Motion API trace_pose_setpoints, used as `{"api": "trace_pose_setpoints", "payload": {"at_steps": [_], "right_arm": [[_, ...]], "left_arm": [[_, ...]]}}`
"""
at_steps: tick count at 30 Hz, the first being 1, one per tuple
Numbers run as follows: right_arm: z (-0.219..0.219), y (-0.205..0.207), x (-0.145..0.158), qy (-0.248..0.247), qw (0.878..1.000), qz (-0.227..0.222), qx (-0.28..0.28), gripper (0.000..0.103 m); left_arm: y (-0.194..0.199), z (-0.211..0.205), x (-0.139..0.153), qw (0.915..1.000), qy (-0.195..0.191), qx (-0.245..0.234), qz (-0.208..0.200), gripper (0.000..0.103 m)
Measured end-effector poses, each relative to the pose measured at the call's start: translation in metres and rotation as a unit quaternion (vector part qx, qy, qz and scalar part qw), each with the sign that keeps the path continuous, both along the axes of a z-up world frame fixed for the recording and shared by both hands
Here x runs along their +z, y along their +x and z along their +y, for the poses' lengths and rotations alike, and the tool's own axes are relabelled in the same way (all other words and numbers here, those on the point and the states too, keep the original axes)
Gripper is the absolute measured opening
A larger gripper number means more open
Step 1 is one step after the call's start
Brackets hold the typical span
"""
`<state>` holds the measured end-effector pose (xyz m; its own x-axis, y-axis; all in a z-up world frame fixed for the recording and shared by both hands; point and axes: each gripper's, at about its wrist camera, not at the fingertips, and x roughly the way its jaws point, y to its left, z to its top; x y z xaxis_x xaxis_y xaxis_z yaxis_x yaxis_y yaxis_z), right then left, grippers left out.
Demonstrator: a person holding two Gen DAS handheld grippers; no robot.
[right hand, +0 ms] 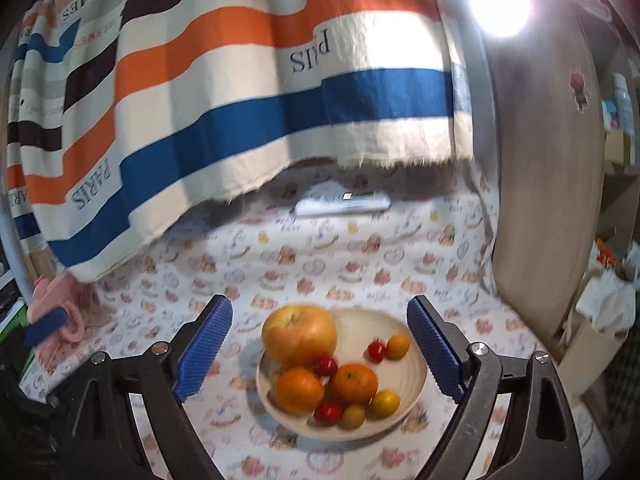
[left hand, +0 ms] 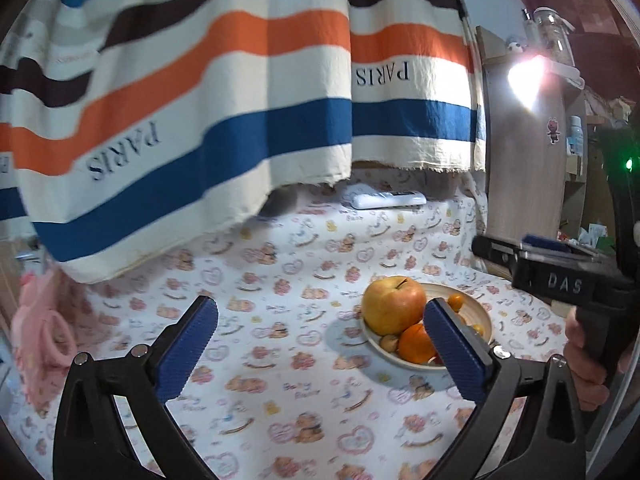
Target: Organize fruits
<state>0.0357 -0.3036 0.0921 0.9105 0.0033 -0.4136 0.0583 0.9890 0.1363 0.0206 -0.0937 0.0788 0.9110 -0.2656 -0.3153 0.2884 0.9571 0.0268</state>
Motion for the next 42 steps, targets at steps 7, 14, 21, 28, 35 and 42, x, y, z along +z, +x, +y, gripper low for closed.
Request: {"api": "trace_pose_setpoints", "payload": {"at_steps": [7,14,21,28,35,42], "right_arm": [[0.015,-0.033,-0.027,-0.027,0.999,-0.023,0.011,0.102],[0.017,-0.053,-0.052,-0.045,0.998,-0.047,0.007,0.102],[0.023,-0.059,-0.067,-0.081,0.995,-0.057,0.016,0.102],[0.023,-0.059,-0.070,-0.075,0.996,-0.052,0.020,0.102],[0.021,-0.059,-0.069,-0.079,0.996,-0.052,0.006,0.102],[0.021,-0.060,-0.068,-0.080,0.995,-0.051,0.010,0.102]], "left_arm": [[-0.026,0.017,-0.016,0.9995,-0.020,0.021,-0.015,0.102],[-0.037,0.021,-0.040,0.9987,-0.015,0.044,-0.022,0.102],[-0.034,0.029,-0.057,0.9979,-0.040,0.051,-0.002,0.102],[-0.031,0.027,-0.068,0.9976,-0.028,0.063,0.000,0.102],[-0.029,0.027,-0.069,0.9969,-0.024,0.075,0.005,0.102],[-0.030,0.027,-0.069,0.9970,-0.021,0.074,0.003,0.102]]}}
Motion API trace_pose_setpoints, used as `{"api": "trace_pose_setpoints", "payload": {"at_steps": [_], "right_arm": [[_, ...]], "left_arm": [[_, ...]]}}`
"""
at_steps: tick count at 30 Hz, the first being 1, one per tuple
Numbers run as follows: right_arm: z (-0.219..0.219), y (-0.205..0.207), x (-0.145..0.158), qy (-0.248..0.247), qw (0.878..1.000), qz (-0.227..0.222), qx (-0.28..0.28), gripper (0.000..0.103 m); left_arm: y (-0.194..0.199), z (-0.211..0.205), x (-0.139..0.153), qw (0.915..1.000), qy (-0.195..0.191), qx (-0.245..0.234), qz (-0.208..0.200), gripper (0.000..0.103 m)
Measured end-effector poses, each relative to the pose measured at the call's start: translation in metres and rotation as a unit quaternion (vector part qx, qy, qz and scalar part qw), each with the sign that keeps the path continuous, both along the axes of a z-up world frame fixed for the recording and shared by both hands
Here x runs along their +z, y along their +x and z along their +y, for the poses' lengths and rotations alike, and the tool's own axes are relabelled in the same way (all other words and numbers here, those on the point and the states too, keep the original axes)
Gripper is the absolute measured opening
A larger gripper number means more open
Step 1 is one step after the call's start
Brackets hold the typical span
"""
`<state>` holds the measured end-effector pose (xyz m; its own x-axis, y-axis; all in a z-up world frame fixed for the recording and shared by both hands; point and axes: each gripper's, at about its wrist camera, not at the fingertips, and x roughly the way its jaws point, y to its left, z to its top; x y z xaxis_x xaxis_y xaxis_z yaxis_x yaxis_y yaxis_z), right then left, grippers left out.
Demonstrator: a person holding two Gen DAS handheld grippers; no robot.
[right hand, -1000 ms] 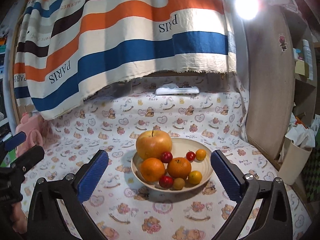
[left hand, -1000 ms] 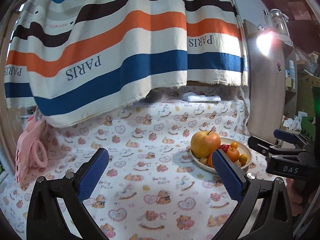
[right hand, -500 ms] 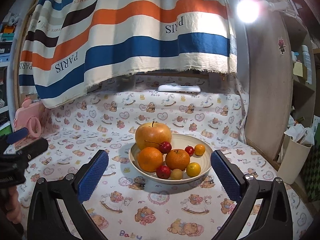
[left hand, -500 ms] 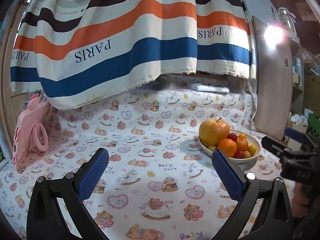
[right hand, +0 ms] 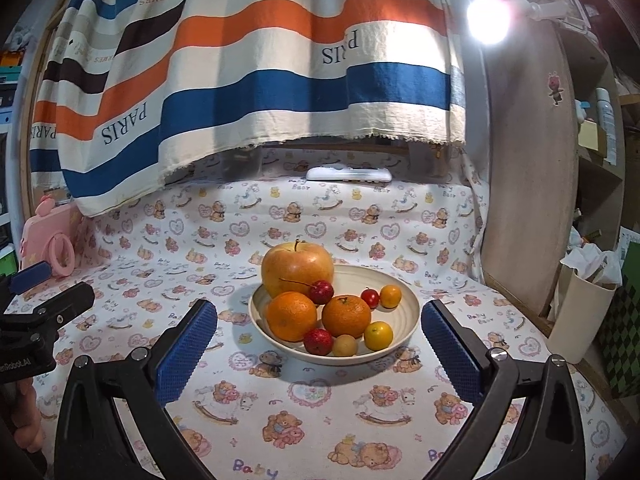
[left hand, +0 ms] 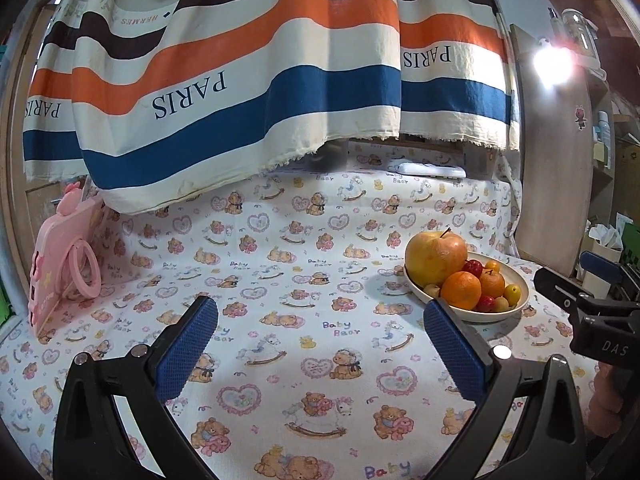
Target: Organize fruits
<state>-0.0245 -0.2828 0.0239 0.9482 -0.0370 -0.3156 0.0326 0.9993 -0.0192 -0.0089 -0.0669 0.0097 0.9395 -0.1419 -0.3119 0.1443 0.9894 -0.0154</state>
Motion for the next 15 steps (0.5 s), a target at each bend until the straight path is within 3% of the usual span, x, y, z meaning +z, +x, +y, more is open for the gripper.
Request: {"api": "trace_pose_setpoints", "payload": {"at_steps": [15], "right_arm": [[0.0006,0.0003,-0.0005,0.000,1.000,0.000,0.001,0.102]], "left_arm": [[-0.0007,0.0007,-0.0012,1.0000,-0.002,0.008,0.000,0.102]]}}
